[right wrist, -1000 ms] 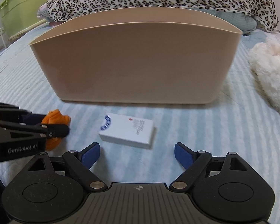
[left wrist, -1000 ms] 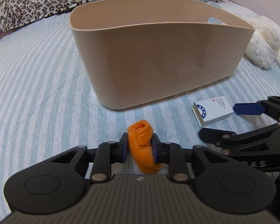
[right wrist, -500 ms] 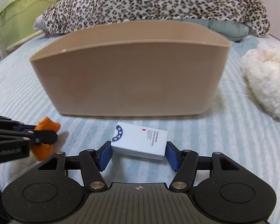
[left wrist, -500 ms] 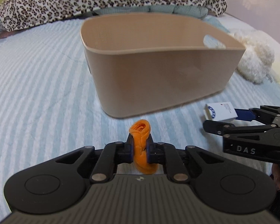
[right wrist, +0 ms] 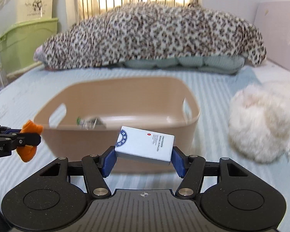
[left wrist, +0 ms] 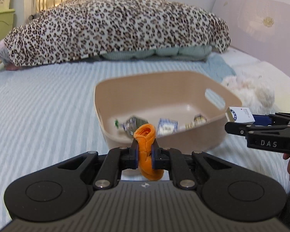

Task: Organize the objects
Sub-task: 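Carry the sock and white box over the basket and open both grippers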

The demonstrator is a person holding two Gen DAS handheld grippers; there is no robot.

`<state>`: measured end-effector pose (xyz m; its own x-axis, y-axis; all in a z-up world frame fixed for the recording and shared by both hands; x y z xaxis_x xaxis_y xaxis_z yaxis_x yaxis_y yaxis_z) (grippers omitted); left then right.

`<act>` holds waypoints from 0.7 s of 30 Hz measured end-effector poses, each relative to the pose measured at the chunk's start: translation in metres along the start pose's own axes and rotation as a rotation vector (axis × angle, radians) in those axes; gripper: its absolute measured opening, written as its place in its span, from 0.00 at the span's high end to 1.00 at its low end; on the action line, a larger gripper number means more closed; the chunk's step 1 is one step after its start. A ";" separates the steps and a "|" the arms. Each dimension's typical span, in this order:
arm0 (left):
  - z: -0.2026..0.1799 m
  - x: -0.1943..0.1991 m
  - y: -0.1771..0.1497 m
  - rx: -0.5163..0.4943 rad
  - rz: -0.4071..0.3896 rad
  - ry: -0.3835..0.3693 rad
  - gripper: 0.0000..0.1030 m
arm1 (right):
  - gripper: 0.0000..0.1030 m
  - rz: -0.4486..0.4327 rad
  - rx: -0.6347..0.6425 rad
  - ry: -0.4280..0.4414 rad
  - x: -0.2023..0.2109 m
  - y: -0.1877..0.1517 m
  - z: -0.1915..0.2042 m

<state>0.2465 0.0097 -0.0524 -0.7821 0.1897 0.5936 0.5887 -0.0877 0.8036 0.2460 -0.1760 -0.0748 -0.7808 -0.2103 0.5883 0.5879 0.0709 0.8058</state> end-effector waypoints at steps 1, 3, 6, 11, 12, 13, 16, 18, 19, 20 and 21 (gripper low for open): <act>0.000 0.000 0.007 0.002 -0.009 0.000 0.87 | 0.44 -0.013 -0.006 -0.002 0.000 0.006 -0.002; -0.001 -0.003 0.019 -0.003 -0.027 0.003 0.87 | 0.44 -0.035 -0.012 -0.010 0.000 0.020 -0.005; -0.005 -0.012 0.038 -0.018 -0.048 0.009 0.87 | 0.44 -0.072 0.000 -0.023 -0.002 0.040 -0.007; -0.011 -0.042 0.059 -0.041 -0.045 0.047 0.87 | 0.44 -0.100 0.020 -0.040 -0.017 0.066 -0.003; -0.011 -0.050 0.060 -0.037 -0.035 0.052 0.87 | 0.44 -0.104 0.023 -0.041 -0.021 0.069 -0.001; -0.011 -0.058 0.061 -0.030 -0.023 0.054 0.87 | 0.44 -0.105 0.027 -0.044 -0.025 0.073 0.000; -0.011 -0.082 0.055 -0.040 0.024 0.077 0.87 | 0.44 -0.100 0.031 -0.052 -0.037 0.077 0.004; -0.011 -0.095 0.049 -0.050 0.058 0.093 0.87 | 0.44 -0.081 0.031 -0.053 -0.048 0.077 0.005; -0.010 -0.101 0.044 -0.051 0.075 0.099 0.87 | 0.44 -0.069 0.031 -0.055 -0.054 0.075 0.006; -0.010 -0.107 0.039 -0.048 0.092 0.103 0.87 | 0.44 -0.057 0.031 -0.056 -0.059 0.073 0.006; -0.009 -0.111 0.035 -0.045 0.111 0.106 0.87 | 0.44 -0.039 0.034 -0.056 -0.065 0.071 0.007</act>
Point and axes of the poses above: each gripper's, at about its wrist camera, not at the fingertips, and x roughly against the way its jaws point, z to its left, y to its top, the point moved 10 cm from there along -x, roughly the way its jaws point, and after that the axes turned 1 degree about -x, right-handed, at the moved point
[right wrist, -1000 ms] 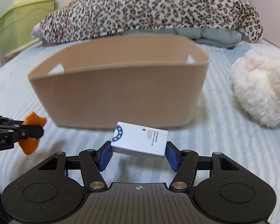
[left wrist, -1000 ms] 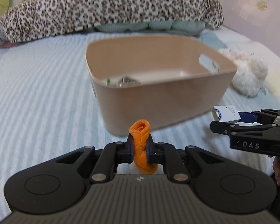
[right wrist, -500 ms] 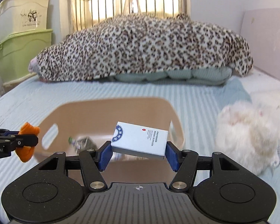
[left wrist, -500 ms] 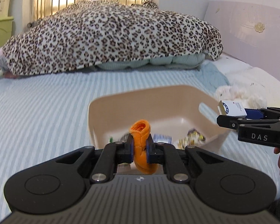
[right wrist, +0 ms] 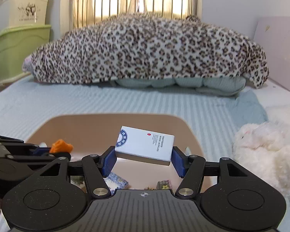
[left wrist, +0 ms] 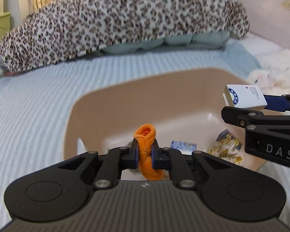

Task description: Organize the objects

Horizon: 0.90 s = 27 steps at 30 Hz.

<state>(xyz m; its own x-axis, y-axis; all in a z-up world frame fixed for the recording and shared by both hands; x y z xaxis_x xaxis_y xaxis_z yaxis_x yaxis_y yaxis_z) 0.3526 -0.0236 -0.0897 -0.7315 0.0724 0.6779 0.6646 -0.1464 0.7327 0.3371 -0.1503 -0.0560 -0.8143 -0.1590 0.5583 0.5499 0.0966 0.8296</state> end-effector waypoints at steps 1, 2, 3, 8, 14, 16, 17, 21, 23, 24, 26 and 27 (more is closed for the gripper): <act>0.000 -0.005 -0.004 0.004 0.021 0.001 0.87 | 0.44 0.020 0.002 0.001 -0.006 -0.003 0.001; 0.001 -0.008 -0.008 0.009 0.036 0.002 0.86 | 0.43 0.038 0.002 0.000 -0.011 -0.006 0.002; 0.001 -0.009 -0.010 0.013 0.040 0.003 0.85 | 0.44 0.055 0.003 -0.001 -0.016 -0.009 0.003; 0.005 0.000 -0.017 0.035 0.029 0.021 0.47 | 0.35 0.096 -0.006 -0.004 -0.019 -0.022 0.003; 0.012 0.030 -0.015 0.067 -0.020 0.047 0.24 | 0.23 0.088 -0.025 -0.008 0.001 -0.025 -0.006; 0.013 0.040 -0.015 0.085 -0.021 0.044 0.23 | 0.23 0.097 -0.037 -0.009 0.009 -0.028 -0.009; 0.014 0.045 -0.015 0.090 -0.024 0.046 0.23 | 0.23 0.106 -0.040 -0.009 0.011 -0.028 -0.010; 0.015 0.065 -0.016 0.094 -0.036 0.055 0.21 | 0.22 0.105 -0.028 -0.021 0.029 -0.031 -0.010; 0.014 0.074 -0.018 0.093 -0.036 0.051 0.18 | 0.17 0.098 -0.022 -0.027 0.040 -0.031 -0.009; 0.014 0.079 -0.020 0.090 -0.036 0.047 0.18 | 0.16 0.098 -0.029 -0.023 0.045 -0.032 -0.008; 0.014 0.089 -0.023 0.087 -0.031 0.045 0.18 | 0.16 0.099 -0.049 -0.011 0.056 -0.034 -0.007; 0.014 0.094 -0.026 0.087 -0.031 0.047 0.18 | 0.16 0.100 -0.053 -0.007 0.061 -0.035 -0.006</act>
Point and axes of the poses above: each gripper's, at about its wrist camera, not at the fingertips, and x roughly against the way its jaws point, z to its left, y to its top, the point moved 10 cm from there along -x, roughly the way its jaws point, and after that the axes turned 1 degree about -x, right-handed, at the moved point
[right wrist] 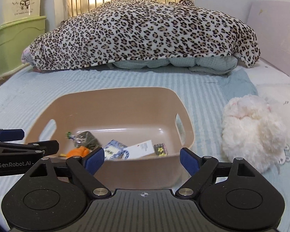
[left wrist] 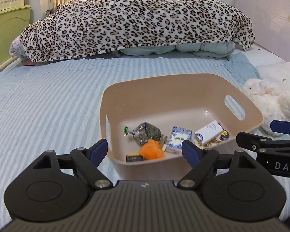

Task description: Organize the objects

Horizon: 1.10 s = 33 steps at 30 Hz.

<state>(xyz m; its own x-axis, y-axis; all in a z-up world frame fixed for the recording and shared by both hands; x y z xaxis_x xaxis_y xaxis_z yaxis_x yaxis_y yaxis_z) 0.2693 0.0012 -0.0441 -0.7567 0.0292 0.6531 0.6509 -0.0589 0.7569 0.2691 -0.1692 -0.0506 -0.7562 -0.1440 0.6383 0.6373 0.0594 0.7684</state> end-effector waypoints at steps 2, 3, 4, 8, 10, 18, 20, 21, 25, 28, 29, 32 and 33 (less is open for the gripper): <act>0.000 0.010 -0.005 -0.008 -0.005 0.005 0.18 | 0.16 0.003 0.003 0.002 0.010 -0.004 0.003; 0.000 0.016 -0.007 -0.014 -0.007 0.006 0.18 | 0.16 0.003 0.005 0.002 0.015 -0.006 0.004; 0.000 0.021 -0.010 -0.020 -0.010 0.008 0.18 | 0.16 0.002 0.005 0.004 0.019 -0.008 0.005; 0.000 0.041 -0.021 -0.019 -0.015 0.008 0.18 | 0.15 -0.003 -0.004 0.016 0.041 -0.015 0.010; 0.000 0.049 -0.027 -0.012 -0.011 0.004 0.18 | 0.15 -0.006 -0.003 0.016 0.050 -0.018 0.012; -0.004 0.086 -0.045 -0.035 -0.045 0.006 0.18 | 0.15 -0.004 0.017 0.020 0.083 -0.042 0.022; -0.004 0.094 -0.050 -0.028 -0.047 -0.005 0.18 | 0.15 -0.005 0.016 0.020 0.090 -0.047 0.022; -0.004 0.098 -0.052 -0.027 -0.049 -0.007 0.18 | 0.15 -0.006 0.011 0.021 0.093 -0.050 0.022; -0.008 0.114 -0.061 -0.027 -0.060 -0.015 0.18 | 0.15 -0.001 -0.020 0.039 0.107 -0.061 0.022; -0.010 0.123 -0.069 -0.025 -0.055 -0.024 0.18 | 0.15 -0.003 -0.026 0.045 0.117 -0.070 0.023; -0.010 0.126 -0.072 -0.026 -0.055 -0.024 0.18 | 0.15 -0.009 -0.029 0.044 0.120 -0.071 0.022; -0.010 0.135 -0.077 -0.018 -0.057 -0.024 0.18 | 0.15 -0.012 -0.040 0.050 0.128 -0.076 0.021; -0.009 0.138 -0.078 -0.014 -0.058 -0.025 0.18 | 0.15 -0.013 -0.041 0.052 0.131 -0.078 0.021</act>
Point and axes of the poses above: each gripper's, at about its wrist camera, not at the fingertips, and x roughly against the way its jaws point, z to its left, y to its top, the point moved 10 cm from there along -x, roughly the way its jaws point, and after that the axes turned 1 degree about -x, right-handed, at the moved point
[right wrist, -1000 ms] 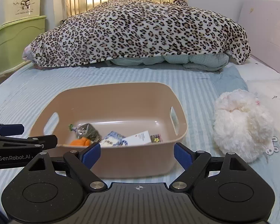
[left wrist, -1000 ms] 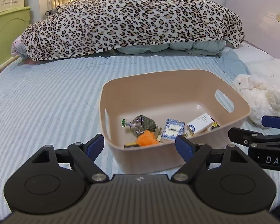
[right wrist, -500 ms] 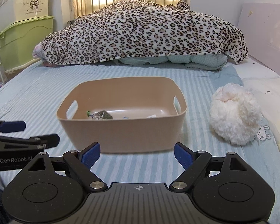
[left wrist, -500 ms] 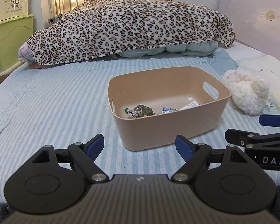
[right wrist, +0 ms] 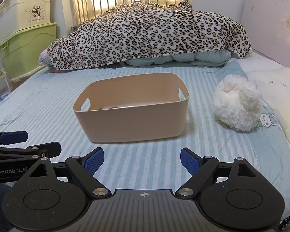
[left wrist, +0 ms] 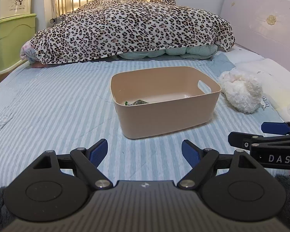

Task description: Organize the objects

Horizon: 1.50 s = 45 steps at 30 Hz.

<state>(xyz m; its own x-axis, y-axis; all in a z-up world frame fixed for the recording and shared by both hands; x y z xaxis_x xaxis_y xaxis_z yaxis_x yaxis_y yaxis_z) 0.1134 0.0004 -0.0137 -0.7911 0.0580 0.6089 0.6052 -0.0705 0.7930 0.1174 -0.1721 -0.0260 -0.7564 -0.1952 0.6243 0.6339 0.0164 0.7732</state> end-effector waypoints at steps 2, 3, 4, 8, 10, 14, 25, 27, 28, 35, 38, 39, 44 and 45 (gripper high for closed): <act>0.000 0.004 -0.003 0.011 0.005 -0.011 0.18 | 0.15 -0.013 -0.001 -0.003 0.007 -0.001 -0.001; 0.000 0.006 -0.004 0.016 0.008 -0.016 0.18 | 0.15 -0.024 -0.003 -0.007 0.011 -0.002 -0.001; 0.000 0.008 -0.006 0.020 0.010 -0.018 0.18 | 0.15 -0.033 -0.004 -0.008 0.015 -0.002 -0.001; -0.001 0.016 -0.012 0.019 0.010 -0.017 0.18 | 0.15 -0.050 -0.001 -0.007 0.028 -0.005 0.000; -0.003 0.018 -0.016 0.017 0.014 -0.016 0.18 | 0.15 -0.056 0.001 -0.007 0.033 -0.006 0.000; -0.003 0.024 -0.022 0.024 0.021 -0.020 0.18 | 0.15 -0.051 0.003 -0.003 0.038 -0.011 0.000; -0.003 0.035 -0.034 0.039 0.028 -0.024 0.18 | 0.15 -0.035 -0.018 -0.002 0.045 -0.023 -0.005; -0.002 0.036 -0.036 0.041 0.030 -0.019 0.18 | 0.15 -0.038 -0.021 -0.001 0.047 -0.024 -0.006; -0.002 0.036 -0.036 0.043 0.030 -0.017 0.18 | 0.15 -0.039 -0.022 -0.001 0.047 -0.024 -0.006; -0.002 0.040 -0.038 0.028 0.028 -0.015 0.18 | 0.15 -0.043 -0.027 -0.004 0.050 -0.024 -0.007; -0.004 0.041 -0.038 0.019 0.024 -0.013 0.18 | 0.15 -0.033 -0.032 -0.003 0.049 -0.025 -0.007; -0.004 0.041 -0.038 0.017 0.024 -0.013 0.18 | 0.15 -0.030 -0.036 -0.002 0.049 -0.026 -0.007; -0.004 0.039 -0.039 0.025 0.029 -0.025 0.18 | 0.15 -0.026 -0.042 -0.008 0.048 -0.028 -0.009; -0.004 0.038 -0.040 0.025 0.032 -0.026 0.18 | 0.15 -0.026 -0.045 -0.009 0.048 -0.028 -0.009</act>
<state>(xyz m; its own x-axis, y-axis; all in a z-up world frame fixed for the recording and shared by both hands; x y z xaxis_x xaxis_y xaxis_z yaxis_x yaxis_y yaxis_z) 0.0590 0.0017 -0.0221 -0.7690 0.0821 0.6339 0.6323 -0.0482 0.7733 0.0649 -0.1912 -0.0182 -0.7741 -0.1865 0.6050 0.6203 -0.0323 0.7837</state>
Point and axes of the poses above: each gripper's, at about its wrist camera, not at the fingertips, and x roughly against the way its jaws point, z to its left, y to its top, the point moved 10 cm from there along -x, roughly the way its jaws point, and after that the axes turned 1 degree about -x, right-handed, at the moved point
